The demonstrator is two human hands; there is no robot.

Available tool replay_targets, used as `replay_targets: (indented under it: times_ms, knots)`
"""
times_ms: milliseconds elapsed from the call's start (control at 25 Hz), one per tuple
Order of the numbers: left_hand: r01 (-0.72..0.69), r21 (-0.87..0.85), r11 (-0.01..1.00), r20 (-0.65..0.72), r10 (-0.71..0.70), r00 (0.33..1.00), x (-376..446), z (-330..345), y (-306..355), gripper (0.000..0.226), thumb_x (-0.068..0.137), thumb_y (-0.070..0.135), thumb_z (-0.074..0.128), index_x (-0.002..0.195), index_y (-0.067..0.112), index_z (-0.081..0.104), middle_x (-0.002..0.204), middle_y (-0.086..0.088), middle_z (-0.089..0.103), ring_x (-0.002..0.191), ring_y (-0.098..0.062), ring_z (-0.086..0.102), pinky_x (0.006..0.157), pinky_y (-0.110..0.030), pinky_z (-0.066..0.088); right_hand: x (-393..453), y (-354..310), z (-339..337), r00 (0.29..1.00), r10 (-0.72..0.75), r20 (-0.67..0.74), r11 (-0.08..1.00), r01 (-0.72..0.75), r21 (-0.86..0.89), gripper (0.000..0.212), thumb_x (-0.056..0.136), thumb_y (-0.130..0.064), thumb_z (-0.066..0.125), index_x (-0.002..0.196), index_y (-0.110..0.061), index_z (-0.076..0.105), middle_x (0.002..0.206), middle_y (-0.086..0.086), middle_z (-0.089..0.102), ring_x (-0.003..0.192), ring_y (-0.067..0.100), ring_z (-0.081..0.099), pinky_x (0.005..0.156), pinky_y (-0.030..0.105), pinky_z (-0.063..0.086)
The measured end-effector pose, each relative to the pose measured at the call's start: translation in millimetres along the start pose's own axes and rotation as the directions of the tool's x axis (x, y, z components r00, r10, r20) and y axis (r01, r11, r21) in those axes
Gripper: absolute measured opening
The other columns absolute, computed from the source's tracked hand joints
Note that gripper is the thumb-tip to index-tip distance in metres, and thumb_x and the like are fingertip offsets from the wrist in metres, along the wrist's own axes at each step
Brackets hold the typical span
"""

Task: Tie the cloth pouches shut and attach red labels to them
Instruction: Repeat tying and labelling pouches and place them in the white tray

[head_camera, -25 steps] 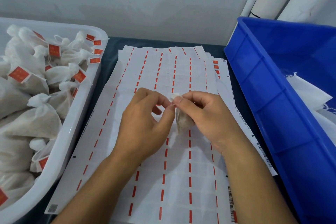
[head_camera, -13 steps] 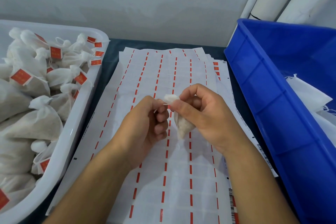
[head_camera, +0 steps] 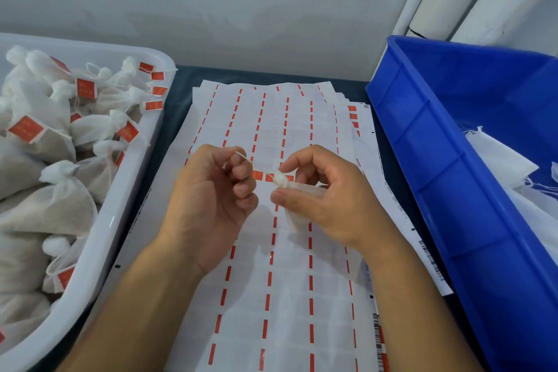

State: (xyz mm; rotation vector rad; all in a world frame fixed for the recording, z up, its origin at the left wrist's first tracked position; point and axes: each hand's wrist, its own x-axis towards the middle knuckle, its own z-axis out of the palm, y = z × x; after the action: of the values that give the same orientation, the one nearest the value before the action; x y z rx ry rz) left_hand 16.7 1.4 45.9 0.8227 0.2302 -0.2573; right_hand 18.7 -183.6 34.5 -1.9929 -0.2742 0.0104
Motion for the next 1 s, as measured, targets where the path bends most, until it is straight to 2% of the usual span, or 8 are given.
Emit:
replay_targets:
  times_ms: [120, 200, 280, 400, 480, 720, 840, 1000]
  knots:
    - [-0.125, 0.27, 0.955, -0.068, 0.149, 0.987, 1.5, 0.2, -4.8, 0.031, 0.092, 0.017, 0.05, 0.065, 0.023, 0.065, 0.073, 0.004, 0.061, 0.064, -0.009, 0.058, 0.066, -0.027, 0.047, -1.1, 2.0, 1.0, 0.999, 0.003, 0.053, 0.999, -0.001, -0.032, 0.027, 0.083, -0.044, 0.082, 0.105, -0.044, 0.066, 0.087, -0.019, 0.067, 0.081, 0.001, 0.064, 0.067, 0.009, 0.049]
    - [-0.172, 0.383, 0.908, -0.045, 0.204, 0.978, 2.4, 0.0, -6.4, 0.038, 0.093, 0.022, 0.051, 0.063, 0.03, 0.073, 0.095, 0.008, 0.076, 0.089, -0.009, 0.073, 0.082, -0.03, 0.051, 0.7, 3.5, 0.3, 0.998, 0.002, 0.061, 0.999, 0.001, -0.046, 0.024, 0.087, -0.046, 0.078, 0.107, -0.043, 0.067, 0.094, -0.022, 0.069, 0.089, 0.001, 0.066, 0.071, 0.009, 0.051]
    - [-0.163, 0.395, 0.904, 0.0, 0.178, 0.984, 1.4, 1.6, -6.9, 0.042, 0.095, 0.027, 0.049, 0.063, 0.034, 0.075, 0.108, 0.003, 0.078, 0.103, -0.013, 0.074, 0.089, -0.032, 0.051, 4.1, 7.8, -4.9, 0.996, 0.026, -0.088, 0.999, -0.029, -0.043, 0.014, 0.093, -0.046, 0.071, 0.105, -0.042, 0.067, 0.098, -0.026, 0.069, 0.094, -0.003, 0.066, 0.073, 0.011, 0.054]
    - [-0.13, 0.38, 0.916, -0.069, 0.168, 0.983, 2.9, 1.6, -6.4, 0.044, 0.103, 0.024, 0.047, 0.069, 0.026, 0.075, 0.1, 0.0, 0.08, 0.093, -0.016, 0.077, 0.085, -0.033, 0.052, 7.2, 22.0, -22.9, 0.89, 0.157, -0.428, 0.971, -0.218, -0.097, 0.007, 0.098, -0.045, 0.063, 0.101, -0.039, 0.065, 0.096, -0.025, 0.068, 0.09, -0.003, 0.065, 0.079, 0.022, 0.058]
    - [-0.129, 0.372, 0.919, -0.129, 0.189, 0.973, 4.8, 0.9, -7.0, 0.026, 0.103, 0.028, 0.051, 0.087, 0.021, 0.07, 0.096, 0.001, 0.079, 0.086, -0.015, 0.077, 0.082, -0.034, 0.054, 6.9, 33.6, -33.9, 0.828, 0.219, -0.517, 0.926, -0.344, -0.158, 0.01, 0.099, -0.041, 0.062, 0.107, -0.035, 0.064, 0.108, -0.019, 0.066, 0.093, 0.002, 0.063, 0.085, 0.031, 0.058]
    - [-0.176, 0.312, 0.934, -0.211, 0.249, 0.945, 6.1, -3.1, -4.8, 0.015, 0.1, 0.031, 0.059, 0.096, 0.028, 0.074, 0.099, 0.003, 0.079, 0.084, -0.013, 0.076, 0.081, -0.032, 0.057, 9.1, 42.4, -35.8, 0.84, 0.305, -0.448, 0.912, -0.393, -0.116, 0.031, 0.094, -0.039, 0.071, 0.124, -0.038, 0.061, 0.13, -0.013, 0.064, 0.104, 0.005, 0.062, 0.086, 0.031, 0.057]
    - [-0.205, 0.359, 0.911, -0.219, 0.296, 0.93, 4.7, -2.2, -1.8, 0.028, 0.101, 0.035, 0.06, 0.082, 0.04, 0.08, 0.099, 0.011, 0.078, 0.092, -0.007, 0.075, 0.082, -0.028, 0.056, 14.2, 35.1, -37.6, 0.799, 0.39, -0.458, 0.92, -0.348, 0.178, 0.043, 0.09, -0.035, 0.076, 0.129, -0.038, 0.058, 0.121, -0.018, 0.067, 0.092, 0.003, 0.067, 0.07, 0.025, 0.055]
    - [-0.278, 0.355, 0.893, -0.231, 0.372, 0.899, 4.5, -4.8, -1.6, 0.022, 0.1, 0.036, 0.06, 0.088, 0.035, 0.078, 0.102, 0.012, 0.077, 0.092, -0.007, 0.074, 0.081, -0.029, 0.054, 13.5, 31.3, -38.8, 0.841, 0.513, -0.172, 0.795, -0.391, 0.463, 0.022, 0.094, -0.039, 0.071, 0.115, -0.035, 0.069, 0.099, -0.01, 0.079, 0.085, 0.015, 0.079, 0.071, 0.039, 0.062]
